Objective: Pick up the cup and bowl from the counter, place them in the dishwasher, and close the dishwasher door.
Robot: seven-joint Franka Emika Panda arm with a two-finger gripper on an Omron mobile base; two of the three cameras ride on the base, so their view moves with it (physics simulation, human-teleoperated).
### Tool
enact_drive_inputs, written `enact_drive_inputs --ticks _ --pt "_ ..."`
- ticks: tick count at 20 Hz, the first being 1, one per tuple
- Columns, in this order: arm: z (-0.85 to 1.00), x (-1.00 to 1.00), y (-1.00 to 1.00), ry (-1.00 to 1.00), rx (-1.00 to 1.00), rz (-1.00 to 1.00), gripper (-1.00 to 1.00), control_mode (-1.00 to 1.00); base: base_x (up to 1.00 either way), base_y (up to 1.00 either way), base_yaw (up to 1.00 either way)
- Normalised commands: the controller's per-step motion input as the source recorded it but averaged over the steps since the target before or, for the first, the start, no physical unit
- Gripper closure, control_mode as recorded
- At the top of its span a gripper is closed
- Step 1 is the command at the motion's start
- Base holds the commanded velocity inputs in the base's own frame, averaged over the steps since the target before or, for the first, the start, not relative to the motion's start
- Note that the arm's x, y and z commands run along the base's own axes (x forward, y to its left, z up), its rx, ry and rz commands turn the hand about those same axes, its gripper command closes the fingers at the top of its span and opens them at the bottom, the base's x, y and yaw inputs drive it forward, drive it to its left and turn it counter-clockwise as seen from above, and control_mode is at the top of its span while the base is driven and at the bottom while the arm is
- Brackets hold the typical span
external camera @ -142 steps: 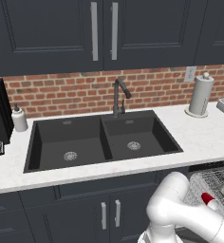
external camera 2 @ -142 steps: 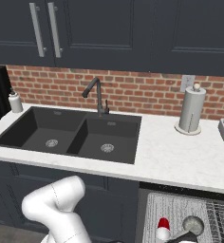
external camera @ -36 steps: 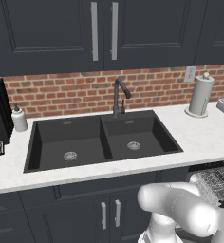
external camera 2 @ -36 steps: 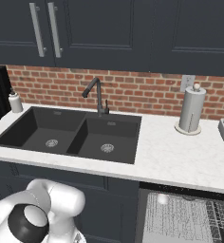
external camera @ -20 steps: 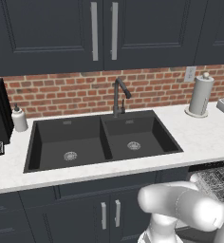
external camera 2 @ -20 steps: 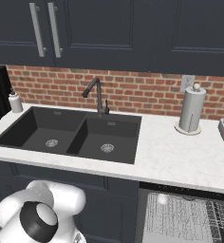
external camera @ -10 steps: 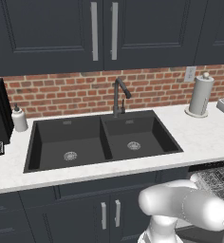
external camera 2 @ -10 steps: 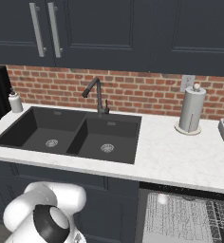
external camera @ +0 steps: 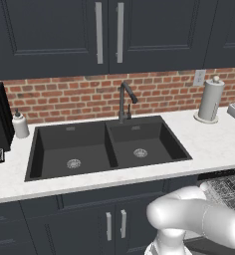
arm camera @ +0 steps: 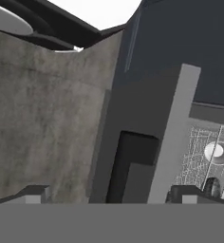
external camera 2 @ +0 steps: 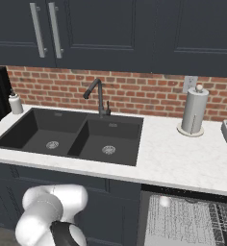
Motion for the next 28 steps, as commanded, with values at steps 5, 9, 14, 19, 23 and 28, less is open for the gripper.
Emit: enact_drive_inputs --ticks 5,9,14,19,23,28 --pt "-0.26 0.0 -0.57 -0.05 0.38 -0.01 -1.0 -1.0 0.0 0.0 0.0" --pt "-0.16 0.04 -0.46 -0.1 0.41 0.0 -1.0 -1.0 0.0 0.0 0.0" --pt "-0.02 0.19 -0.35 -0.13 0.41 0.0 -1.0 -1.0 0.0 0.0 0.0" --pt "0.0 0.37 -0.29 -0.13 0.39 -0.01 -1.0 -1.0 0.0 0.0 0.0" --pt "0.0 0.62 -0.31 -0.11 0.38 -0.04 -1.0 -1.0 0.0 0.0 0.0" --pt "0.0 0.78 -0.29 -0.08 0.38 -0.05 -1.0 -1.0 0.0 0.0 0.0"
